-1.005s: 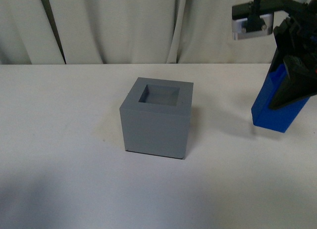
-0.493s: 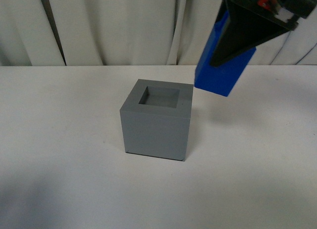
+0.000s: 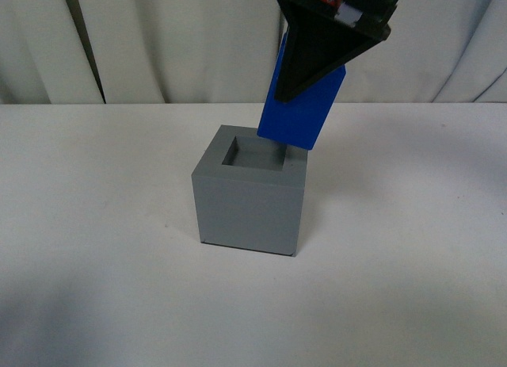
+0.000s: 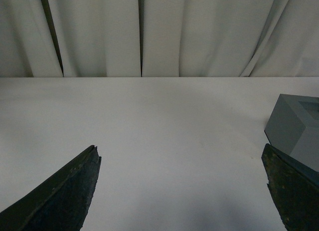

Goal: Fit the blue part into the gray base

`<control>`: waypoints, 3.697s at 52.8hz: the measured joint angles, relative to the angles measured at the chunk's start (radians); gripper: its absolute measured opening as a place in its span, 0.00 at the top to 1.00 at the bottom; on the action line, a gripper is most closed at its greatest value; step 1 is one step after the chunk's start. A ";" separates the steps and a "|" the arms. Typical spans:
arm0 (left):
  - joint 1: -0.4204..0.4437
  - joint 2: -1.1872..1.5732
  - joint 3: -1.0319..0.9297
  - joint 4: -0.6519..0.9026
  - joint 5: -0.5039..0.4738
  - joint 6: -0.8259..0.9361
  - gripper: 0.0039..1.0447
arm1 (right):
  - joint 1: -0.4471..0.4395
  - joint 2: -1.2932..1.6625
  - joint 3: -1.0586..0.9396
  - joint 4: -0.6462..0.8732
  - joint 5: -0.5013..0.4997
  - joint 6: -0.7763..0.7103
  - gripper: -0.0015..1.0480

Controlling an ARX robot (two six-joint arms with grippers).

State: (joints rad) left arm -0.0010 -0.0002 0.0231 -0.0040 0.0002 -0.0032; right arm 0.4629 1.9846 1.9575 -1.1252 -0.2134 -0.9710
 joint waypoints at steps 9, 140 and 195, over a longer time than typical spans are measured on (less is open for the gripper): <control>0.000 0.000 0.000 0.000 0.000 0.000 0.06 | 0.017 0.054 0.052 -0.007 0.007 0.012 0.54; 0.000 0.000 0.000 0.000 0.000 0.000 0.06 | 0.077 0.195 0.225 -0.094 0.071 0.031 0.54; 0.000 0.000 0.000 0.000 0.000 0.000 0.06 | 0.075 0.187 0.172 -0.100 0.056 0.033 0.44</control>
State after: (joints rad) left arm -0.0010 -0.0002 0.0231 -0.0040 0.0002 -0.0032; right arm 0.5381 2.1719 2.1300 -1.2255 -0.1577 -0.9379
